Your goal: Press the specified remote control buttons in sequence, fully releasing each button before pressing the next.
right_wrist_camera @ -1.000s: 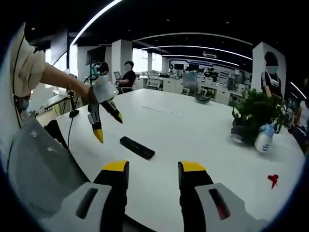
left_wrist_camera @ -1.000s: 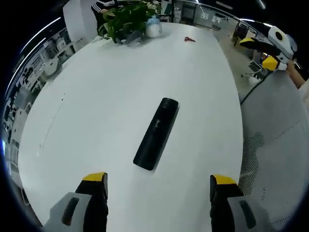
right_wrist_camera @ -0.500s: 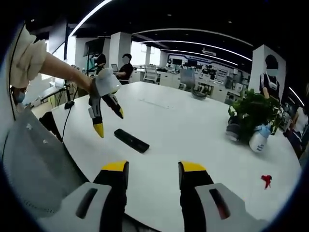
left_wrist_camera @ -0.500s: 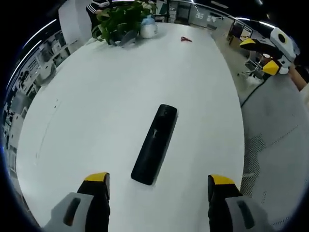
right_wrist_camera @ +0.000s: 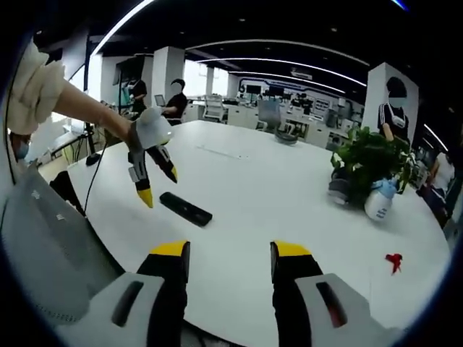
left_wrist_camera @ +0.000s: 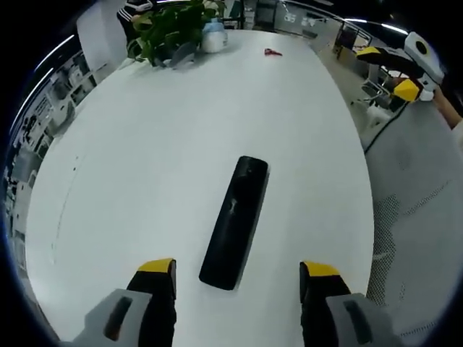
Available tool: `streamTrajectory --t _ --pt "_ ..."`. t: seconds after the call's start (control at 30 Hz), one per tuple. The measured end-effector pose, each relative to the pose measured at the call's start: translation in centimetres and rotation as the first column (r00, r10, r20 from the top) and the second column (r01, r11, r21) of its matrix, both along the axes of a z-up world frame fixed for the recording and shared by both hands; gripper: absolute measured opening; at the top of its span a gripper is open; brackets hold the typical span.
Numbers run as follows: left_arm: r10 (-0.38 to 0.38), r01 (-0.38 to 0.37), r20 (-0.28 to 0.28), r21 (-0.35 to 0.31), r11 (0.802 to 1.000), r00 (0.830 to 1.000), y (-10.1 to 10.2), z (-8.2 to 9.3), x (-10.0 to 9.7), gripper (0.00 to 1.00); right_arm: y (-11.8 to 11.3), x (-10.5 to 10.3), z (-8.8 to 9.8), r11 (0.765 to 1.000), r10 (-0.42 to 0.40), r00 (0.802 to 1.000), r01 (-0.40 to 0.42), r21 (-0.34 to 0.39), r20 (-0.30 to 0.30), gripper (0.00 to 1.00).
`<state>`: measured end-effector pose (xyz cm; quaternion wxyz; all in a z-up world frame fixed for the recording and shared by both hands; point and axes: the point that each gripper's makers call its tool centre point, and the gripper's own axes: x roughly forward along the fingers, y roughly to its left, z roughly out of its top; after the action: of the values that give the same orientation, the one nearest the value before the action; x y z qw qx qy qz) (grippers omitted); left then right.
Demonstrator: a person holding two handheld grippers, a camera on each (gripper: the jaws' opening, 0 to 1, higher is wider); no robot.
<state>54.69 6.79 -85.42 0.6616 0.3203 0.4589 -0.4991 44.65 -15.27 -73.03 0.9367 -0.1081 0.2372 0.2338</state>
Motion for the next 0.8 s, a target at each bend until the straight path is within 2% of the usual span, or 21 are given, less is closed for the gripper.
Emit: streamTrajectory --t 0.13,0.8 --pt "-0.010 0.010 0.002 0.007 1.000 1.000 -0.2 -0.2 0.4 0.65 0.2 -0.1 -0.2 1.000 0.009 1.000 -0.009 -0.001 -0.008 0.45" --pt "-0.051 0.052 -0.018 0.034 0.998 0.999 -1.5 -1.8 1.1 0.65 0.4 -0.2 -0.7 1.000 0.024 0.999 -0.024 -0.010 -0.031 0.44"
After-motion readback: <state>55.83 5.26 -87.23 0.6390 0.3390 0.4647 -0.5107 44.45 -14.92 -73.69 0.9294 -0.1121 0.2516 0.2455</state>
